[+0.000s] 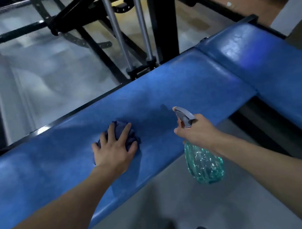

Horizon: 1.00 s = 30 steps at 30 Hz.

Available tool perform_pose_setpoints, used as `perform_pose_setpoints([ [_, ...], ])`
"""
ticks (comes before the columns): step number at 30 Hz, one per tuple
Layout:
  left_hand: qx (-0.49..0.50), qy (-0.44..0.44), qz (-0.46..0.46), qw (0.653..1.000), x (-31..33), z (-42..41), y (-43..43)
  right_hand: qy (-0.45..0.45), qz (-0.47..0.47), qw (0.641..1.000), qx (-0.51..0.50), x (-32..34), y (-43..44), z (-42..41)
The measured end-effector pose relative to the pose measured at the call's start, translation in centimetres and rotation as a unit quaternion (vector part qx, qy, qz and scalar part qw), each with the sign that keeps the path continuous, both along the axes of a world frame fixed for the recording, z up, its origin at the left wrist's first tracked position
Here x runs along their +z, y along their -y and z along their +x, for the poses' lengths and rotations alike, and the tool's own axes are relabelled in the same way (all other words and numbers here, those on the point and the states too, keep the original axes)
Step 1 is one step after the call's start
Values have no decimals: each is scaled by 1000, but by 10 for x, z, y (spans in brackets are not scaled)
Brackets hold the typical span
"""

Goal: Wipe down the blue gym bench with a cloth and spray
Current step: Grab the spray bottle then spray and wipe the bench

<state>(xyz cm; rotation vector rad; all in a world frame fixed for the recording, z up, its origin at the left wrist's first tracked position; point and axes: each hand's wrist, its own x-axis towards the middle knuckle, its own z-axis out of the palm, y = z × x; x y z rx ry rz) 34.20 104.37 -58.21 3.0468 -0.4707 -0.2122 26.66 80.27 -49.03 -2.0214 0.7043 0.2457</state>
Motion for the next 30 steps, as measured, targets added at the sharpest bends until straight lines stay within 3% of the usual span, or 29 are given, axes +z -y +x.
perform_pose_setpoints([
  [4, 11, 9, 2, 1000, -1, -8, -53, -5, -62, 998, 15, -4, -49, -4],
  [15, 78, 51, -3, 996, -1, -50, -182, -7, -22, 998, 62, -10, -157, -8],
  [25, 146, 0, 11, 989, 1, -79, -279, -14, 8, 990, 140, -7, -245, -10],
  [30, 191, -18, 14, 981, 0, -90, -320, -19, -24, 986, 162, -12, -291, -11],
])
